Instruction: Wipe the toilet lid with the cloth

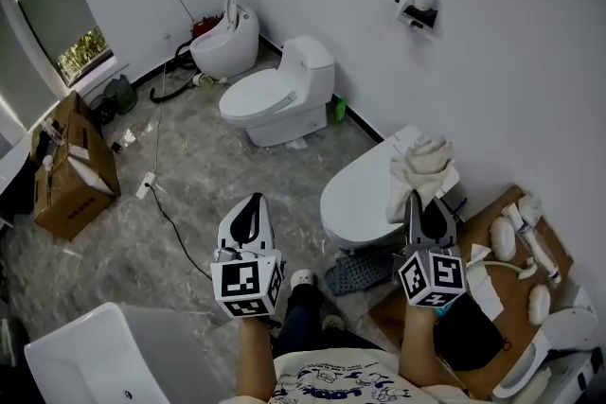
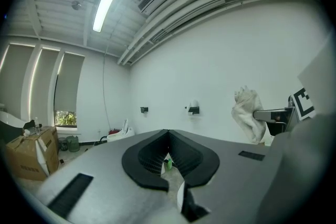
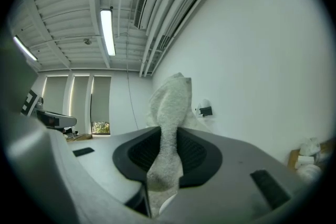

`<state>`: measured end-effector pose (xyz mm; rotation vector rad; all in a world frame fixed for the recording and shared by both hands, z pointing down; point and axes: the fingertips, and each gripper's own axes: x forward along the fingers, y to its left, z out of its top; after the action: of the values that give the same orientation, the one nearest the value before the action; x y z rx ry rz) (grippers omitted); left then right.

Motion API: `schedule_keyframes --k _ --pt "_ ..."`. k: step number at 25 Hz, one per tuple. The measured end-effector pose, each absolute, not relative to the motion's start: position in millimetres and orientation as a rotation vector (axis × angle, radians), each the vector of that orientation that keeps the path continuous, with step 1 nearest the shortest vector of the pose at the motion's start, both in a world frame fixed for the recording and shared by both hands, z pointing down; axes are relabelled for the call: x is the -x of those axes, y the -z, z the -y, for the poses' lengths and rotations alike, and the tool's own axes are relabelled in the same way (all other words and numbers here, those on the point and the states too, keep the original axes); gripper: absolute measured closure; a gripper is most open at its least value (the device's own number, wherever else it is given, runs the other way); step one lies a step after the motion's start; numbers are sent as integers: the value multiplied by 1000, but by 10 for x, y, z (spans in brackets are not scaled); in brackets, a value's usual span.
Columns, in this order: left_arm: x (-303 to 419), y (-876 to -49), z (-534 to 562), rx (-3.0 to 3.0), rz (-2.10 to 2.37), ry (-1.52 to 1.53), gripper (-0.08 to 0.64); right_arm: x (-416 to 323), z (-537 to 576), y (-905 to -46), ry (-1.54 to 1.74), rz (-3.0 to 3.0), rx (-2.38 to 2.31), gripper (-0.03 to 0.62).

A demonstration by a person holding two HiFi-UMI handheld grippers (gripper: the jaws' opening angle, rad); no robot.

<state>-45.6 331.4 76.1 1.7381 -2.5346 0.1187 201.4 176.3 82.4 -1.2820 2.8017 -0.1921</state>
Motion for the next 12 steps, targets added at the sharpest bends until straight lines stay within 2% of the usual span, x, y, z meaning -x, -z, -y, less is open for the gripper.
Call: schedule_keyframes --k 12 --pt "996 -1027 -1982 -1848 2415 -94 557 -1677 -695 -979 160 -2735 1463 509"
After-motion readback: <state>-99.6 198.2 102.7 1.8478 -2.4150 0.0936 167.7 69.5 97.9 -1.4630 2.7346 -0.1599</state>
